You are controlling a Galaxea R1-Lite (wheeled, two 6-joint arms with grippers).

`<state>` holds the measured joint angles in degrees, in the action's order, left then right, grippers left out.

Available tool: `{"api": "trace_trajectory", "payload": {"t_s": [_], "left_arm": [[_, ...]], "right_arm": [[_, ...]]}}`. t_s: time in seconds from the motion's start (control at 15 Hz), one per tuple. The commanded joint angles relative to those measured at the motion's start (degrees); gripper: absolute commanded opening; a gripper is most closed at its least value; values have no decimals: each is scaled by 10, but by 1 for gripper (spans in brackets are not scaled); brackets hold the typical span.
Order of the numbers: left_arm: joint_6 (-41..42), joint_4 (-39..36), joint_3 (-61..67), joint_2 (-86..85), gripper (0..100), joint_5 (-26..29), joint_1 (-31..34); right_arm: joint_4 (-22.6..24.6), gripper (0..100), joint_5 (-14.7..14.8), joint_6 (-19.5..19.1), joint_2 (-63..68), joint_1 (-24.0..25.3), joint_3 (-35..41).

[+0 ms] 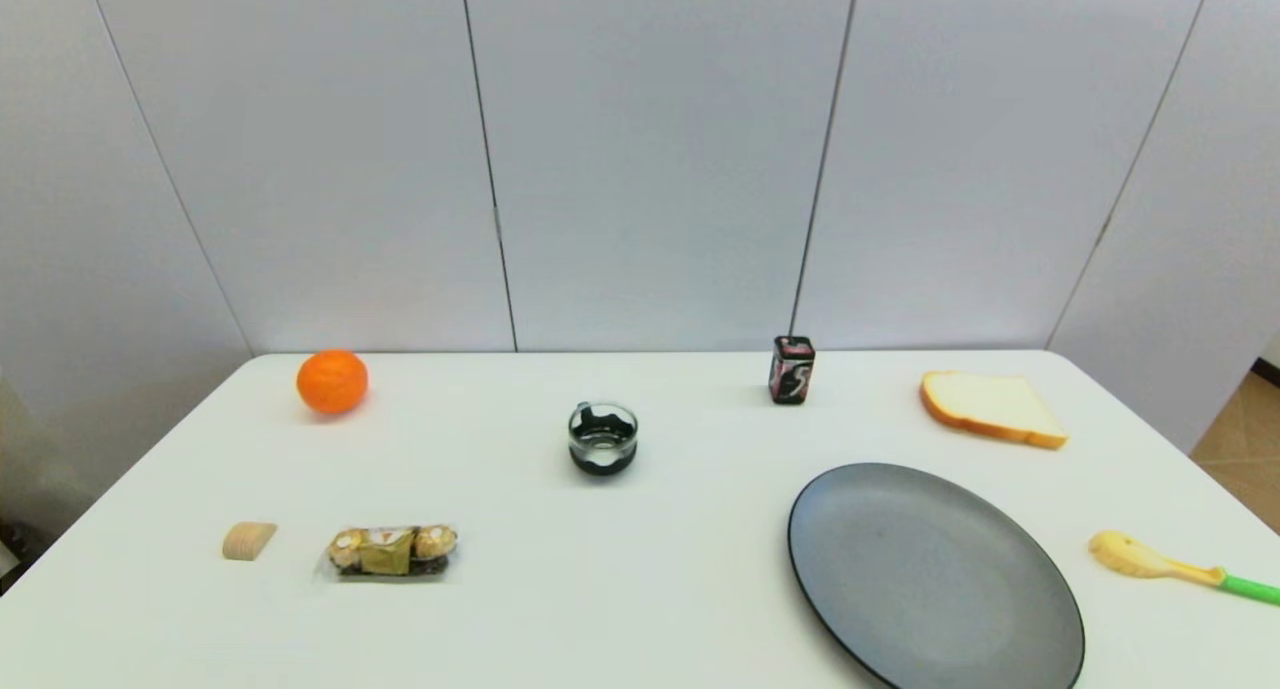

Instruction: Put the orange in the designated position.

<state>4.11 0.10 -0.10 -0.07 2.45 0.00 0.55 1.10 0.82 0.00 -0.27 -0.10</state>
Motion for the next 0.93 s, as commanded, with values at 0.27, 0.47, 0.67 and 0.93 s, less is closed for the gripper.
{"api": "trace_trajectory", "payload": {"t_s": [0.27, 0.47, 0.67, 0.93], "left_arm": [[0, 0, 0, 0, 100, 0, 0], [0, 0, 0, 0, 100, 0, 0], [0, 0, 0, 0, 100, 0, 0], [0, 0, 0, 0, 100, 0, 0]], "right_arm": [[1, 100, 0, 2, 0, 0, 0], [1, 100, 0, 2, -1, 0, 0], [1, 100, 0, 2, 0, 0, 0], [0, 100, 0, 2, -1, 0, 0]]}}
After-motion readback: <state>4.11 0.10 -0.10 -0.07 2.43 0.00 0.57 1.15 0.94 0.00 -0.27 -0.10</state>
